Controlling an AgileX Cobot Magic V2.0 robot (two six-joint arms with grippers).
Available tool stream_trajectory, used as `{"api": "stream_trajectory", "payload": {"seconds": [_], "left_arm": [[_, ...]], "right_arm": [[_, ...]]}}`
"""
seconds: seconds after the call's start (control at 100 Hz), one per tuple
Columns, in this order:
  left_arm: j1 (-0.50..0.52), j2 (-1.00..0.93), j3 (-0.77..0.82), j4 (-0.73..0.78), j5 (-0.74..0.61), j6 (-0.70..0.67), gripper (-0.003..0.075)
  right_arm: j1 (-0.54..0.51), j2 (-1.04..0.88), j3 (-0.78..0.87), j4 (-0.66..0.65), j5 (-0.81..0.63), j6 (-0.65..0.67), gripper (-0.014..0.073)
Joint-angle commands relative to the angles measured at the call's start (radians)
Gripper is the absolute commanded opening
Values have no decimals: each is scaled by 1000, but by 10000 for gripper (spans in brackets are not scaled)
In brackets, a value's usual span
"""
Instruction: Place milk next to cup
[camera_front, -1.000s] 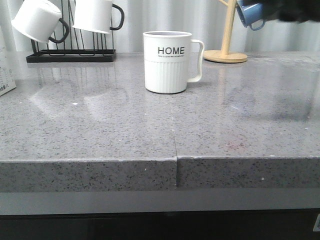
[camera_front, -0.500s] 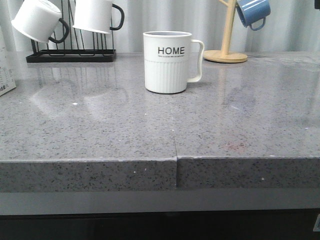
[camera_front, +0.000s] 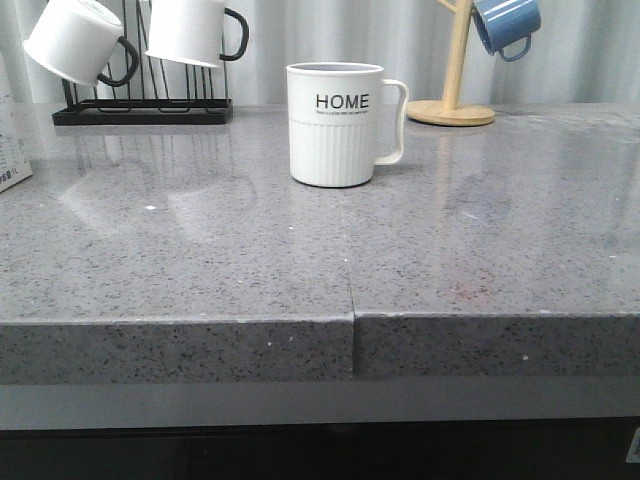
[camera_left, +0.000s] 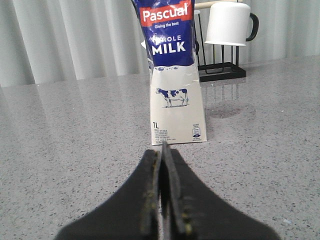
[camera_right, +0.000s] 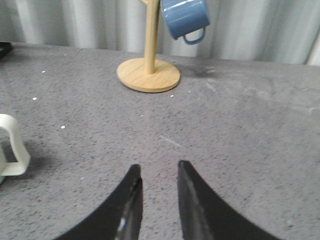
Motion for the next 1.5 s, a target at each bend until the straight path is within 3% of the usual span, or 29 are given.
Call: {"api": "stream_trajectory", "payload": {"seconds": [0.0, 0.24, 0.38, 0.94, 1.03, 1.21, 1.49], "left_arm": [[-1, -32, 51, -8, -87, -1, -20], [-1, -32, 51, -8, -87, -1, -20], [-1, -32, 51, -8, -87, -1, -20], [-1, -32, 51, -8, -87, -1, -20], [-1, -32, 51, -8, -87, -1, -21], [-1, -32, 51, -8, -87, -1, -21], [-1, -32, 51, -8, -87, -1, -20]], "right_arm": [[-66, -38, -26, -243, 42, 242, 204], [-242, -125, -26, -731, 144, 772, 204], [-258, -218, -5, -914, 196, 955, 204], [-258, -701, 275, -912, 268, 956, 198], [-258, -737, 289, -912, 282, 956, 132], [-258, -744, 291, -912, 284, 955, -130], [-258, -744, 292, -912, 284, 955, -122]]}}
